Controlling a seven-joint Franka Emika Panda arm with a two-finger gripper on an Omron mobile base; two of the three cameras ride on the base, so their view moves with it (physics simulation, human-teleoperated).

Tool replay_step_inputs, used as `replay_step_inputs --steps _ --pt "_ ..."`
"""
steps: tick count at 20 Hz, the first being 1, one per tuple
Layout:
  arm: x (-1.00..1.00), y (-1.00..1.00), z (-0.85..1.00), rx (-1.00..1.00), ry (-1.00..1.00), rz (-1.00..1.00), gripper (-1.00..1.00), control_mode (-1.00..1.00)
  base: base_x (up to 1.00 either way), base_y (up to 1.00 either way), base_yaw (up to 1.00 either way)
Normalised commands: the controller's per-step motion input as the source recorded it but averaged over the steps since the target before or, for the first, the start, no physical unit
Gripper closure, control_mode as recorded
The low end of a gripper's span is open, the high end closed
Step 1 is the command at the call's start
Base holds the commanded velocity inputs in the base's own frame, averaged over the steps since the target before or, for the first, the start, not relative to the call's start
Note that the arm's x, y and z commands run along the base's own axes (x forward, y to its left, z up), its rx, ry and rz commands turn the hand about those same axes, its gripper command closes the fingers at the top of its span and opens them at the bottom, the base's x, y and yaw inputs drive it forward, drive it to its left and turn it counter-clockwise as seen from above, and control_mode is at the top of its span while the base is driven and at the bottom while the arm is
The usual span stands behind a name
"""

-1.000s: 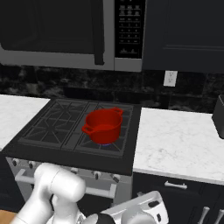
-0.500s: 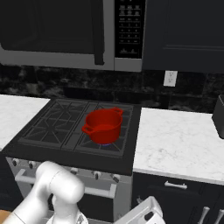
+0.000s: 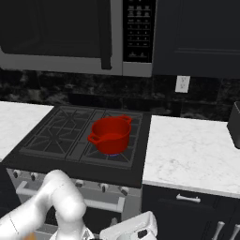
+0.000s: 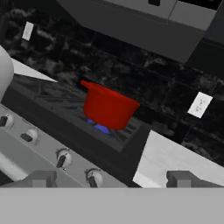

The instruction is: Turn off the front right burner of the stove.

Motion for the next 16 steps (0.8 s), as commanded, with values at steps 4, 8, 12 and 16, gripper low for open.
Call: replay_step_inputs --steps 4,8,12,16 --pt "0.00 0.54 -0.09 0.24 0.00 -0.04 -1.00 -1.00 0.00 0.00 0.00" --pt "0.09 0.17 -0.04 0.02 0.00 0.00 -1.00 -1.00 0.00 0.00 0.00" --pt "0.13 0.43 -0.01 0.00 -0.02 -0.05 -1.00 -1.00 0.00 0.00 0.00" --pt "0.31 0.44 -0.02 -0.02 -0.02 -0.11 -1.00 -1.00 0.00 0.00 0.00"
